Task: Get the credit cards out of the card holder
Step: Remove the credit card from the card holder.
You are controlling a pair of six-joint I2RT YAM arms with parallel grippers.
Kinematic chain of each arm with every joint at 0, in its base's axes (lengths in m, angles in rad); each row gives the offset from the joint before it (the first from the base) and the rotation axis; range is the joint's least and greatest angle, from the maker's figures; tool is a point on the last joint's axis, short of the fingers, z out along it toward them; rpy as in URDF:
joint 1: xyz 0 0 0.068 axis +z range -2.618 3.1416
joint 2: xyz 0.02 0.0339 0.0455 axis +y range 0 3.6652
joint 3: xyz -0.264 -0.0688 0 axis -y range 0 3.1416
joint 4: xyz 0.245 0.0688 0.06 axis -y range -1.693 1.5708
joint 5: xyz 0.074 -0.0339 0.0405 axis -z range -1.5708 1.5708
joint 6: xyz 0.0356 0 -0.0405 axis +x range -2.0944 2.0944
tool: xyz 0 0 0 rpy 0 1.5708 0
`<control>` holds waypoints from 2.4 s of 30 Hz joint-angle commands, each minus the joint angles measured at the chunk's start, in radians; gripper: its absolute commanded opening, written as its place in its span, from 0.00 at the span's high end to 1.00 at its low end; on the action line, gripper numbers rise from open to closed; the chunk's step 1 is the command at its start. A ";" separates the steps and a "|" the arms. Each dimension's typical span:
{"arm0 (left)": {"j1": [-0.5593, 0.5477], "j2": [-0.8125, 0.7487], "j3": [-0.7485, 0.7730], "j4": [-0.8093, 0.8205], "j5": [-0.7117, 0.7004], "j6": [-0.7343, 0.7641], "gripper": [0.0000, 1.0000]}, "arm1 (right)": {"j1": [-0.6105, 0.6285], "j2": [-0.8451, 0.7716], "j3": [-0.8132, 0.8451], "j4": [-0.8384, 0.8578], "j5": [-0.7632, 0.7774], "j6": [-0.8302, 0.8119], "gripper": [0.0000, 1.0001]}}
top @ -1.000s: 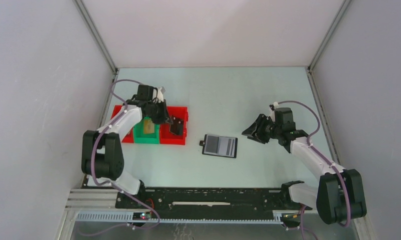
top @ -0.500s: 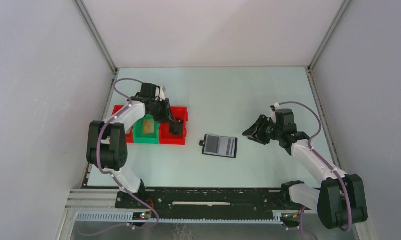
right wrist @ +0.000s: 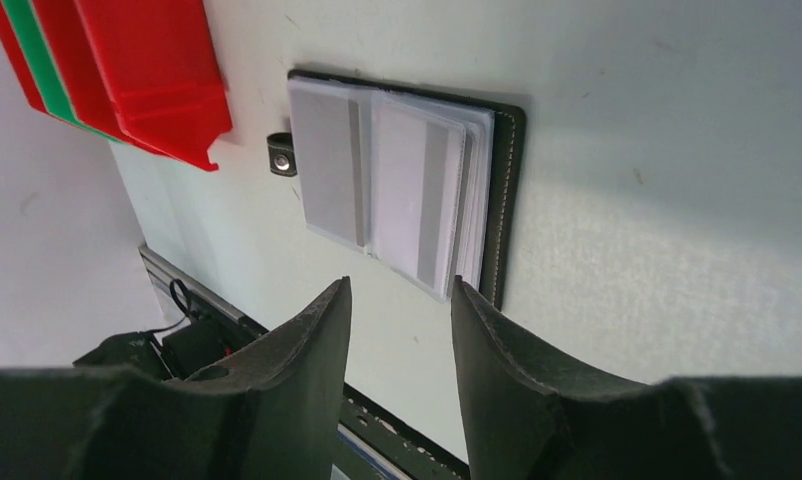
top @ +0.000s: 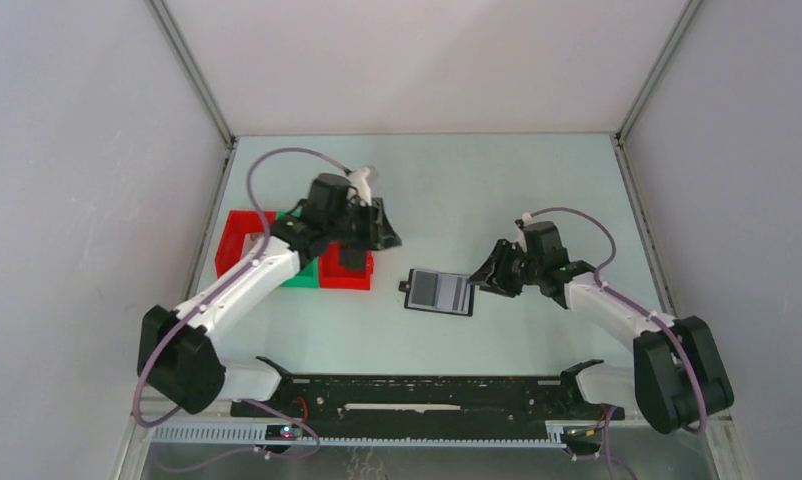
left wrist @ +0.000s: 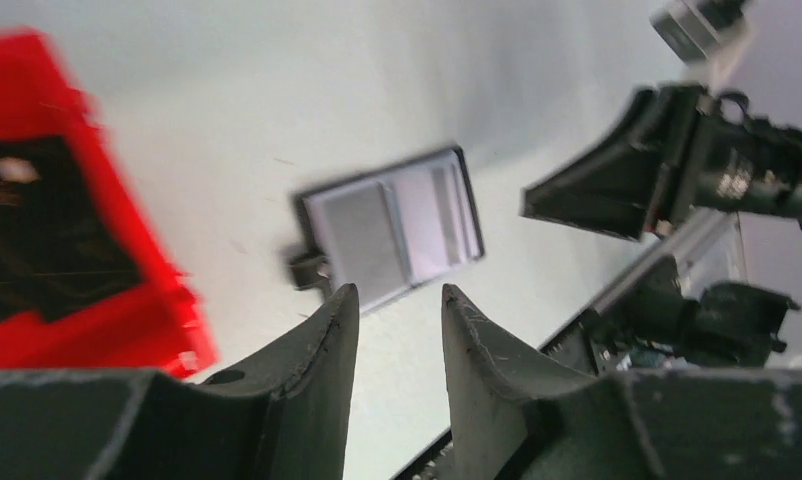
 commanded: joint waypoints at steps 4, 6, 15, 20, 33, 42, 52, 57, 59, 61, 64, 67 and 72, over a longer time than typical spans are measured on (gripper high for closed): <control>-0.181 0.185 -0.067 0.176 0.019 -0.157 0.59 | 0.073 0.157 -0.006 0.169 -0.003 0.079 0.50; -0.189 0.229 -0.079 0.223 0.025 -0.180 0.59 | 0.079 0.191 -0.006 0.180 0.003 0.089 0.51; -0.195 0.396 -0.108 0.272 -0.001 -0.176 0.59 | 0.087 0.279 -0.007 0.252 0.000 0.100 0.51; -0.197 0.437 -0.132 0.304 0.004 -0.189 0.59 | 0.094 0.292 -0.006 0.261 -0.003 0.100 0.51; -0.207 0.504 -0.142 0.346 0.042 -0.198 0.59 | 0.117 0.194 -0.008 0.194 0.096 0.088 0.52; -0.219 0.520 -0.140 0.353 0.048 -0.200 0.59 | 0.128 0.210 -0.008 0.197 0.080 0.086 0.52; -0.219 0.514 -0.145 0.352 0.045 -0.201 0.59 | 0.143 0.267 -0.008 0.234 0.052 0.090 0.52; -0.218 0.421 -0.146 0.315 -0.017 -0.190 0.59 | 0.144 0.276 -0.008 0.235 0.056 0.086 0.52; -0.218 0.396 -0.140 0.282 -0.064 -0.179 0.59 | 0.144 0.280 -0.008 0.237 0.054 0.085 0.52; -0.213 0.385 -0.137 0.255 -0.095 -0.168 0.59 | 0.144 0.281 -0.008 0.238 0.053 0.085 0.52; -0.194 0.385 -0.153 0.250 -0.106 -0.164 0.59 | 0.145 0.282 -0.007 0.242 0.049 0.085 0.52; -0.181 0.387 -0.169 0.251 -0.111 -0.162 0.59 | 0.146 0.281 -0.007 0.241 0.047 0.084 0.52; -0.181 0.429 -0.167 0.246 -0.076 -0.155 0.59 | 0.147 0.281 -0.007 0.246 0.040 0.087 0.52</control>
